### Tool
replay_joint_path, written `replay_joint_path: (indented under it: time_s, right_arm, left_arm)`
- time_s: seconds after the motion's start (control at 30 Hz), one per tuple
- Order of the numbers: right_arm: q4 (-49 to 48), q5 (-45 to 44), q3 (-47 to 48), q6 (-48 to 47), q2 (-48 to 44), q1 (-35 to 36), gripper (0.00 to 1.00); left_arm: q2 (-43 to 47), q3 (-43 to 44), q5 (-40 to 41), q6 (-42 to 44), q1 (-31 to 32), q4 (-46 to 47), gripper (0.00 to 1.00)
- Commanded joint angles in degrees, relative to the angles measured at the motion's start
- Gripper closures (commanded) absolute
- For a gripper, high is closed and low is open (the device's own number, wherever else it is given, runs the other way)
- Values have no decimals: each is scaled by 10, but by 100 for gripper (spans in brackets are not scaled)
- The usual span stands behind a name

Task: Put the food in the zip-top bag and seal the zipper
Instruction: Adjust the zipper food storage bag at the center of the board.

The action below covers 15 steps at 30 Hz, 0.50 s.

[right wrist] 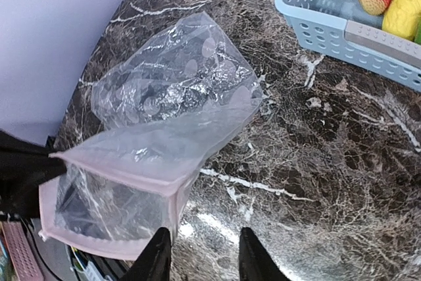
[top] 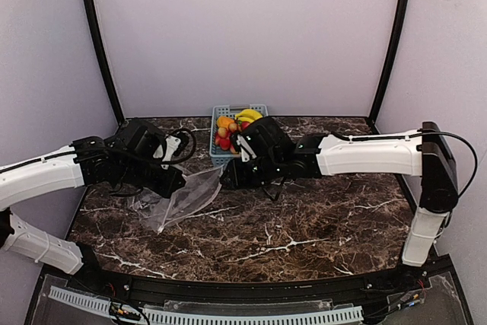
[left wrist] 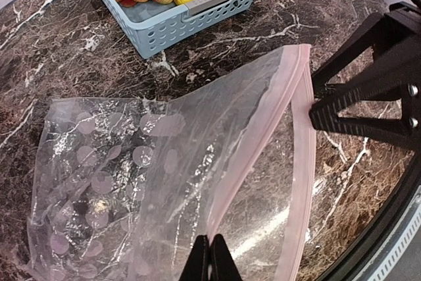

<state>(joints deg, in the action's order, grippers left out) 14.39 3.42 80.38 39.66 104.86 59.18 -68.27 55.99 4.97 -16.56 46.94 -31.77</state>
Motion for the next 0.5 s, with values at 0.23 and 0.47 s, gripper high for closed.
replay_joint_path:
  time_s: [0.23,0.47]
  right_arm:
    - [45,-49,-11,-43,-119,5,36]
    - [100,-95,30,-85,-107,-31,32]
  left_arm:
    - [-26,40,-129,34,-83,19,99]
    - [-45,81,-162,94,-158,-9,99]
